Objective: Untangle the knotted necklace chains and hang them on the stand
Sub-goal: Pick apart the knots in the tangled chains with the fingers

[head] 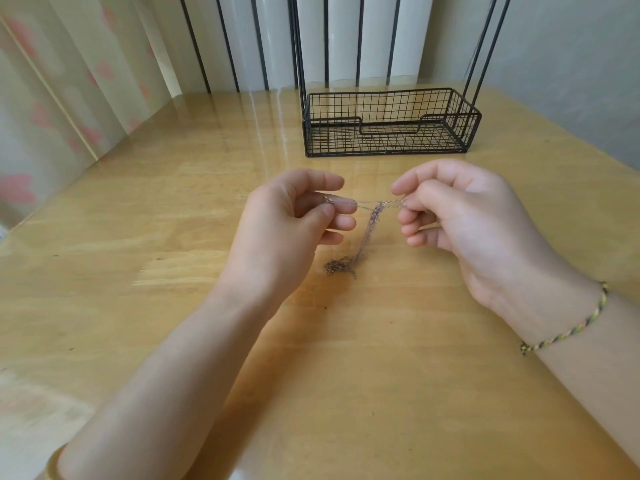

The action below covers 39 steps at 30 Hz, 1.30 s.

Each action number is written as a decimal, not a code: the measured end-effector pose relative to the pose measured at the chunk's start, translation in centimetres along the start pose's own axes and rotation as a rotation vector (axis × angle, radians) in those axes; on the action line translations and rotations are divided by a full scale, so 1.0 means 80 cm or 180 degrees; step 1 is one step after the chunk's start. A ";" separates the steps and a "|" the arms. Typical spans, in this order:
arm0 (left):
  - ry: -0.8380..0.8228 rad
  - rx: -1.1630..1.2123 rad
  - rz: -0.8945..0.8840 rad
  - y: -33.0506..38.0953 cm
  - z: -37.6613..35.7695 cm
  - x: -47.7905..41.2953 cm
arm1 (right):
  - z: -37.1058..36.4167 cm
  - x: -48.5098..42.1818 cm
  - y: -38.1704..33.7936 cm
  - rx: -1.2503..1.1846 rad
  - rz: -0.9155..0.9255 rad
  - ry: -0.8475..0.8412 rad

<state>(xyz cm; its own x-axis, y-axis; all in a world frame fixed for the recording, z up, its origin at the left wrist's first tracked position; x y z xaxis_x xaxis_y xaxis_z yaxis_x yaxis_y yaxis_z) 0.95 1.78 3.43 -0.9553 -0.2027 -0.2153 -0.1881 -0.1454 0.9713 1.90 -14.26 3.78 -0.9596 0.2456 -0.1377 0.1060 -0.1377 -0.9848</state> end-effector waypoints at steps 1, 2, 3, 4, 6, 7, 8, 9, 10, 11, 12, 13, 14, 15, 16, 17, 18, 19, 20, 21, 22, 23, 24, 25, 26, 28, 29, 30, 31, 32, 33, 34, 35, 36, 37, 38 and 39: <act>-0.0004 -0.0037 -0.0019 0.000 0.000 0.000 | 0.002 -0.001 -0.001 -0.0026 0.0005 0.0045; -0.0016 -0.0058 -0.0033 0.000 -0.001 0.000 | 0.003 -0.001 -0.001 -0.0047 0.0010 0.0082; -0.0029 -0.0067 -0.0046 0.001 -0.002 0.000 | 0.004 -0.002 -0.001 -0.0059 0.0014 0.0114; -0.0033 -0.0071 -0.0062 0.002 -0.002 0.001 | 0.005 -0.002 -0.002 -0.0065 0.0019 0.0139; -0.0013 -0.0093 -0.0123 0.004 -0.001 0.001 | 0.007 -0.003 -0.002 -0.0083 0.0021 0.0189; 0.0009 -0.0126 -0.0161 0.005 0.000 0.001 | 0.008 -0.003 -0.001 -0.0097 0.0010 0.0218; 0.0027 -0.0160 -0.0193 0.006 0.001 0.001 | 0.009 -0.004 0.000 -0.0118 -0.0008 0.0245; 0.0038 -0.0183 -0.0212 0.006 0.001 0.001 | 0.010 -0.005 0.001 -0.0146 -0.0036 0.0262; 0.0046 -0.0200 -0.0218 0.007 0.001 0.001 | 0.010 -0.005 0.002 -0.0177 -0.0071 0.0267; 0.0061 -0.0219 -0.0213 0.006 0.002 0.001 | 0.010 -0.005 0.004 -0.0205 -0.0107 0.0255; 0.0084 -0.0249 -0.0199 0.006 0.002 0.001 | 0.009 -0.005 0.005 -0.0228 -0.0137 0.0233; 0.0110 -0.0287 -0.0181 0.006 0.002 0.001 | 0.009 -0.005 0.006 -0.0255 -0.0164 0.0206; 0.0136 -0.0329 -0.0160 0.005 0.003 0.000 | 0.008 -0.005 0.007 -0.0293 -0.0193 0.0177; 0.0163 -0.0374 -0.0136 0.004 0.003 0.000 | 0.007 -0.004 0.008 -0.0353 -0.0235 0.0144; 0.0188 -0.0417 -0.0106 0.003 0.004 0.000 | 0.005 -0.004 0.009 -0.0427 -0.0290 0.0107; 0.0211 -0.0455 -0.0068 0.001 0.004 0.000 | 0.003 -0.003 0.010 -0.0509 -0.0353 0.0056; 0.0227 -0.0493 -0.0021 0.000 0.005 0.000 | 0.000 -0.002 0.012 -0.0595 -0.0425 -0.0011; 0.0235 -0.0530 0.0031 -0.001 0.005 0.000 | -0.003 -0.002 0.013 -0.0681 -0.0498 -0.0092; 0.0232 -0.0556 0.0072 -0.001 0.005 0.001 | -0.006 -0.001 0.014 -0.0759 -0.0564 -0.0178; 0.0222 -0.0572 0.0076 0.000 0.004 0.003 | -0.009 0.001 0.014 -0.0828 -0.0617 -0.0270; 0.0206 -0.0594 0.0041 0.002 0.004 0.004 | -0.013 0.002 0.014 -0.0893 -0.0662 -0.0356; 0.0189 -0.0630 -0.0014 0.004 0.003 0.005 | -0.015 0.004 0.014 -0.0961 -0.0704 -0.0430; 0.0175 -0.0665 -0.0065 0.006 0.003 0.006 | -0.017 0.005 0.014 -0.1026 -0.0747 -0.0485; 0.0166 -0.0694 -0.0106 0.007 0.003 0.007 | -0.018 0.006 0.014 -0.1085 -0.0779 -0.0527; 0.0166 -0.0719 -0.0139 0.008 0.004 0.007 | -0.019 0.006 0.013 -0.1128 -0.0801 -0.0556; 0.0158 -0.0741 -0.0188 0.008 0.004 0.005 | -0.021 0.006 0.013 -0.1173 -0.0816 -0.0599; 0.0138 -0.0719 -0.0196 0.008 0.003 0.005 | -0.021 0.006 0.013 -0.1180 -0.0815 -0.0620; 0.0118 -0.0659 -0.0189 0.008 0.001 0.005 | -0.022 0.007 0.013 -0.1173 -0.0811 -0.0644; 0.0107 -0.0566 -0.0164 0.007 0.000 0.005 | -0.023 0.007 0.013 -0.1151 -0.0806 -0.0673; 0.0099 -0.0465 -0.0113 0.006 -0.001 0.006 | -0.025 0.008 0.013 -0.1117 -0.0803 -0.0705; 0.0088 -0.0373 -0.0046 0.004 -0.001 0.005 | -0.027 0.010 0.014 -0.1075 -0.0806 -0.0742; 0.0073 -0.0291 0.0021 0.001 -0.002 0.005 | -0.028 0.011 0.015 -0.1028 -0.0817 -0.0783; 0.0054 -0.0204 0.0071 -0.001 -0.002 0.004 | -0.030 0.013 0.017 -0.0980 -0.0834 -0.0824; 0.0034 -0.0120 0.0100 -0.002 -0.003 0.004 | -0.032 0.014 0.019 -0.0937 -0.0856 -0.0857; 0.0024 -0.0055 0.0113 -0.002 -0.004 0.004 | -0.033 0.015 0.020 -0.0900 -0.0873 -0.0886; 0.0024 -0.0024 0.0115 -0.003 -0.004 0.004 | -0.035 0.016 0.021 -0.0867 -0.0888 -0.0914; 0.0022 -0.0015 0.0123 -0.003 -0.005 0.004 | -0.036 0.016 0.021 -0.0837 -0.0900 -0.0941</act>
<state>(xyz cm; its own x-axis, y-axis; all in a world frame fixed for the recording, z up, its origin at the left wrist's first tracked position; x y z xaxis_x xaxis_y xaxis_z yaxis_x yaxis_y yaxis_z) 0.75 1.37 3.08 -0.9602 -0.2150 -0.1783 -0.1500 -0.1418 0.9785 1.56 -11.43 1.63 -0.9892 -0.0499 0.1377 -0.1438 0.1515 -0.9779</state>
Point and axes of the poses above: each hand's wrist, its own x-axis away from the middle knuckle, its own z-axis out of the back of the hand, y = z × x, the point moved 8 cm from there along -x, towards the middle knuckle, and after that the axes turned 12 degrees about y, right-handed, at the moved point
